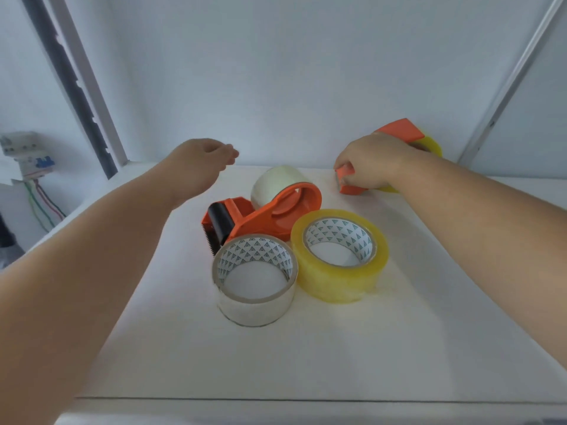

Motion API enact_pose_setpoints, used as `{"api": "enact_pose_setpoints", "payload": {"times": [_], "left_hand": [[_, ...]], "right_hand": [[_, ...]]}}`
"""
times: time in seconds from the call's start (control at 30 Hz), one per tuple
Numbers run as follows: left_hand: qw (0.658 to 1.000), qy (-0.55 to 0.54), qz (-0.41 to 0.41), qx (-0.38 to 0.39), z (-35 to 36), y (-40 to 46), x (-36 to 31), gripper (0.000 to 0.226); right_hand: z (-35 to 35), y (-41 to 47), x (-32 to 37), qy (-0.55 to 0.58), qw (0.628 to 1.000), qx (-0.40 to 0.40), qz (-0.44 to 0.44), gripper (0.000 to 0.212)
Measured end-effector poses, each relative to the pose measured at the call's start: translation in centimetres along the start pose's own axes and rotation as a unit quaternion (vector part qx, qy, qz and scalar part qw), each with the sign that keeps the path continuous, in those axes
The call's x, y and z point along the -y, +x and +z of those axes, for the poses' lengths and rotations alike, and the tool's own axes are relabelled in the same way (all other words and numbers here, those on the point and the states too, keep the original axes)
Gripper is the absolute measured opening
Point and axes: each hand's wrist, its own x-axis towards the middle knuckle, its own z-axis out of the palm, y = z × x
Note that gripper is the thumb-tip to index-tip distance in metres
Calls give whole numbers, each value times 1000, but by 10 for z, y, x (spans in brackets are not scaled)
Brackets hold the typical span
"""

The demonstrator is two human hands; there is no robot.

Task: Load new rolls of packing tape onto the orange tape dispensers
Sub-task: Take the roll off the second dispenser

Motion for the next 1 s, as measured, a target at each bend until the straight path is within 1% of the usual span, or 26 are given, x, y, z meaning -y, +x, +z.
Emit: {"api": "enact_pose_setpoints", "payload": {"times": [0.07, 0.13, 0.17, 0.23, 0.27, 0.3, 0.37, 0.47, 0.53, 0.63, 0.73, 0.83, 0.87, 0.93, 1.0], "left_hand": [[999, -4, 36, -15, -4, -24, -16, 31], [996, 8, 90, -25, -3, -53, -26, 21], [993, 25, 113, -35, -1, -67, -29, 20], [986, 47, 146, -64, 6, -91, -30, 24], [983, 53, 158, -74, 10, -99, -28, 28], [981, 60, 166, -79, 14, -102, -25, 33], [980, 85, 166, -76, 20, -102, -19, 41], [975, 128, 176, -46, 22, -95, -5, 46], [977, 121, 173, -13, 22, -90, 5, 50], [985, 77, 150, 22, 24, -85, 13, 51], [990, 40, 134, 31, 26, -82, 15, 49], [992, 14, 125, 27, 26, -82, 16, 33], [992, 6, 122, 23, 26, -83, 16, 31], [993, 2, 117, 11, 24, -84, 17, 35], [995, 0, 101, 2, 22, -84, 17, 43]], "right_hand": [[-4, -9, 3, 74, 997, -33, 15, 38], [-9, -22, 10, 189, 978, -85, 27, 37], [-11, -30, 15, 262, 958, -113, 31, 37], [-19, -45, 29, 404, 901, -152, 40, 39], [-23, -51, 36, 453, 877, -156, 39, 40], [-27, -58, 42, 483, 862, -151, 35, 42], [-32, -68, 54, 513, 848, -133, 20, 43], [-32, -81, 68, 534, 840, -98, 7, 44], [-25, -88, 77, 527, 846, -86, 6, 45], [-15, -92, 88, 507, 855, -106, 18, 44], [-9, -91, 92, 513, 849, -123, 21, 45], [-7, -92, 92, 530, 839, -125, 22, 43], [-6, -93, 92, 534, 836, -126, 23, 42], [-5, -93, 91, 546, 827, -132, 28, 39], [-4, -93, 90, 562, 815, -138, 33, 37]]}}
